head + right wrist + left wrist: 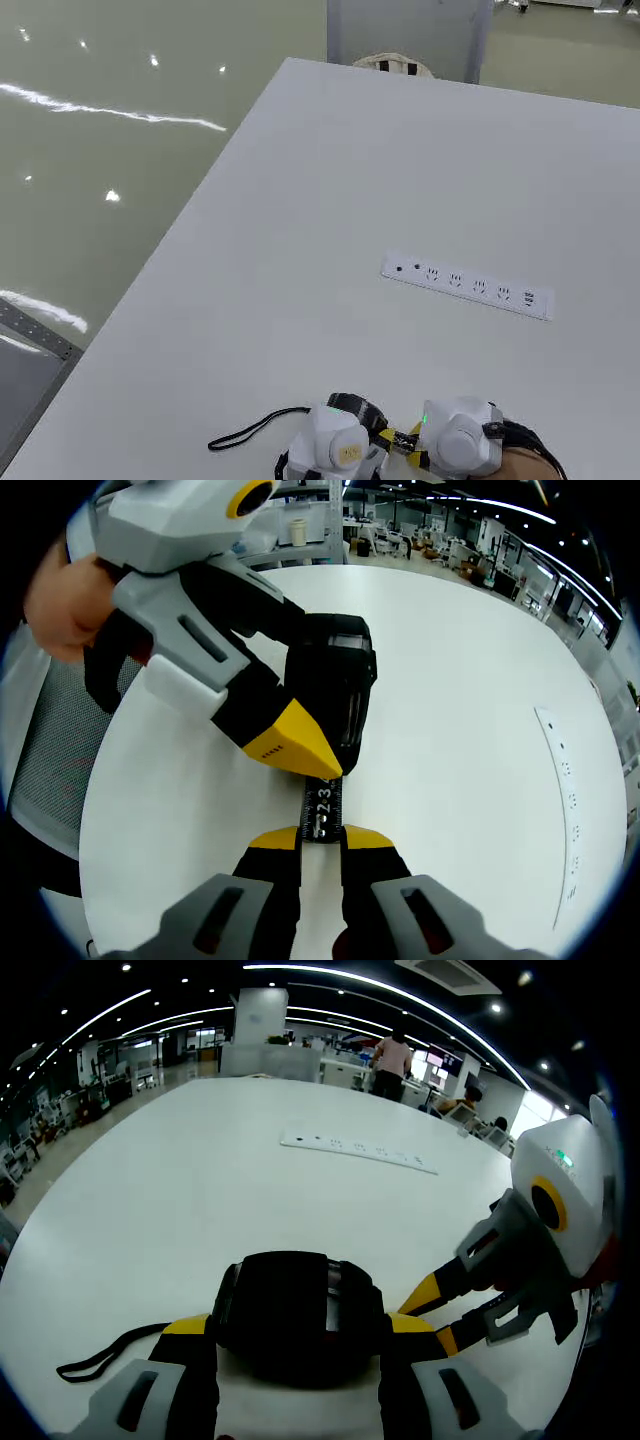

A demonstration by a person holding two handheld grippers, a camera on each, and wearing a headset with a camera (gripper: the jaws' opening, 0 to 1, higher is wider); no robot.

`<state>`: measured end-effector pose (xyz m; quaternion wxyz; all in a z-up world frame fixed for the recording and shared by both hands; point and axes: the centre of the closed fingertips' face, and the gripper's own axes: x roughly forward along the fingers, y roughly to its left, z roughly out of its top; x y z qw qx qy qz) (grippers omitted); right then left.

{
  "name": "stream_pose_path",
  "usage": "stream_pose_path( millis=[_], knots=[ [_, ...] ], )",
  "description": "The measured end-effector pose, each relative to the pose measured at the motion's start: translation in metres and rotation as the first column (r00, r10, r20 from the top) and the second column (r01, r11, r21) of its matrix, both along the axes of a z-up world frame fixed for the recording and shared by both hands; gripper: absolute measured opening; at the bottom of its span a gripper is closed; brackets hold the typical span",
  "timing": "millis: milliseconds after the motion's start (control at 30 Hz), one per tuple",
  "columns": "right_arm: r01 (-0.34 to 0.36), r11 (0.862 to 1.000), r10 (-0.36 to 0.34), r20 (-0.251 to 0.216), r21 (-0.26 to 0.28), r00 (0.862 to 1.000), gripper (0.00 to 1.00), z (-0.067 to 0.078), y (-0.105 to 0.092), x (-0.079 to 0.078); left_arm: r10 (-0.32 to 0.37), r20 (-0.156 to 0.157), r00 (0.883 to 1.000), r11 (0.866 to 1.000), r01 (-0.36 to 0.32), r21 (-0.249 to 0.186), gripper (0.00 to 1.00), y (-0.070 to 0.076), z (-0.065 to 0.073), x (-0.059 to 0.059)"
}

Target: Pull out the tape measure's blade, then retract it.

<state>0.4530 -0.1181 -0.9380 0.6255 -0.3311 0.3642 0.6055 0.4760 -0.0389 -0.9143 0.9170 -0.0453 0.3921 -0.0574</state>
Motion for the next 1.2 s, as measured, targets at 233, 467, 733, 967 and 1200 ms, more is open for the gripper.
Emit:
stream_pose_path(
  millis=[233, 467, 733, 967, 1200],
  knots=[
    [-0.017, 1.000, 0.017, 0.028, 0.006, 0.999, 0.14, 0.001, 0.002, -0.001, 0.001, 0.010, 1.000, 1.000, -0.001, -0.003, 0.62, 0.000, 0.001, 0.000],
    [-0.013, 1.000, 0.012, 0.059, 0.012, 0.998, 0.14, 0.001, 0.005, 0.000, 0.002, 0.010, 1.000, 1.000, -0.002, -0.003, 0.62, 0.001, 0.000, 0.000],
    [0.073, 0.997, -0.073, 0.004, 0.030, 0.997, 0.14, 0.002, 0.008, 0.003, -0.004, 0.010, 1.000, 1.000, 0.004, 0.001, 0.61, 0.000, 0.002, 0.000],
    [0.056, 0.998, -0.056, 0.010, 0.029, 0.998, 0.14, 0.001, 0.011, 0.001, -0.008, 0.009, 1.000, 1.000, 0.008, 0.002, 0.61, 0.000, 0.001, 0.000],
    [0.047, 0.999, -0.047, 0.008, 0.027, 0.999, 0.14, 0.000, 0.014, 0.002, -0.008, 0.008, 1.000, 1.000, 0.008, 0.001, 0.61, 0.000, 0.001, 0.000]
  ],
)
